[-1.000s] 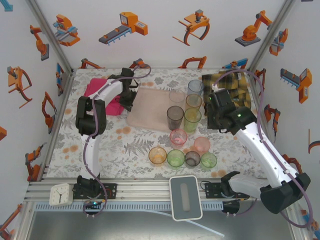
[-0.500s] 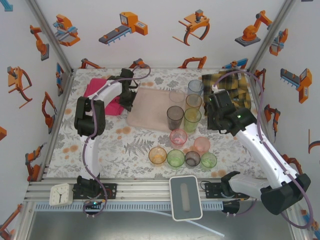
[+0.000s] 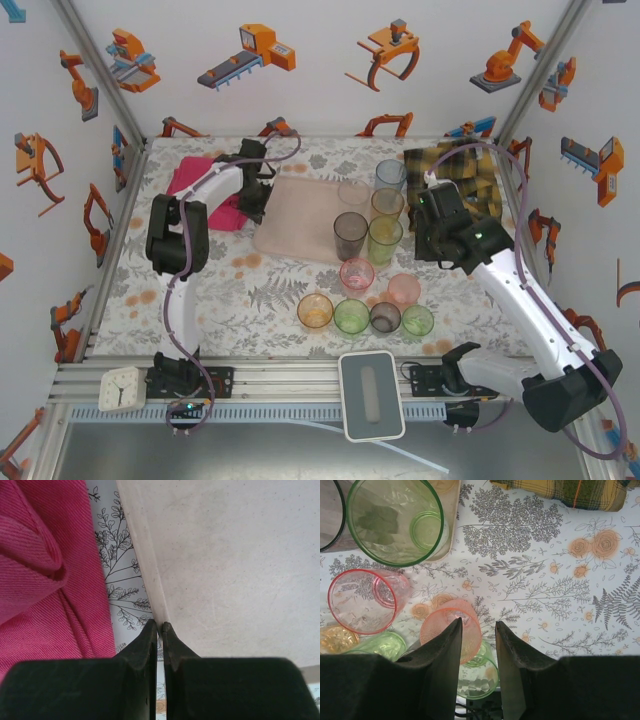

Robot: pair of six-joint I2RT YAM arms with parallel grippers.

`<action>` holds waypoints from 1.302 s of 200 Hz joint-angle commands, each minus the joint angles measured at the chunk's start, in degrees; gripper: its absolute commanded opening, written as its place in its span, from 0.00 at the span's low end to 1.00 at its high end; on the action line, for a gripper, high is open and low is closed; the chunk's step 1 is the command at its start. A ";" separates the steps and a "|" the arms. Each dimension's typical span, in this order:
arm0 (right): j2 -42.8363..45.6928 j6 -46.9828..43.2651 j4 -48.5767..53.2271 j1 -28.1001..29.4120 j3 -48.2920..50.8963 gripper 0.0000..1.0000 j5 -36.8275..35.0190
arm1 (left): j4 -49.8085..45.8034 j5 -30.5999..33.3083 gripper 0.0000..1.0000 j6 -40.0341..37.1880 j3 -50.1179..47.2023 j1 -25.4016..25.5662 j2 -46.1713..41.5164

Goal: Place the glasses into the tray

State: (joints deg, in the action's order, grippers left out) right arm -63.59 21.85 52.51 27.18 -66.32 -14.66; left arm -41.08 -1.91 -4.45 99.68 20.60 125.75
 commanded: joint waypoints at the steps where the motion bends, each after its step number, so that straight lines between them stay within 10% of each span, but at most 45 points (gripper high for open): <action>1: 0.80 -0.31 -0.98 -0.30 0.76 0.35 -0.59 | -8.41 -0.19 0.00 -0.87 -3.70 0.89 -0.77; 260: -9.37 2.85 -16.48 -16.03 8.17 0.36 14.91 | -3.67 1.52 0.00 -1.51 -14.23 3.14 -8.40</action>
State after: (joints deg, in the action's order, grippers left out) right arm -74.24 23.55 37.74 12.08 -59.18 -0.86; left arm -37.50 0.64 -3.92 87.94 22.48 118.21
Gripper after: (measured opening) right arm 0.360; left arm 0.109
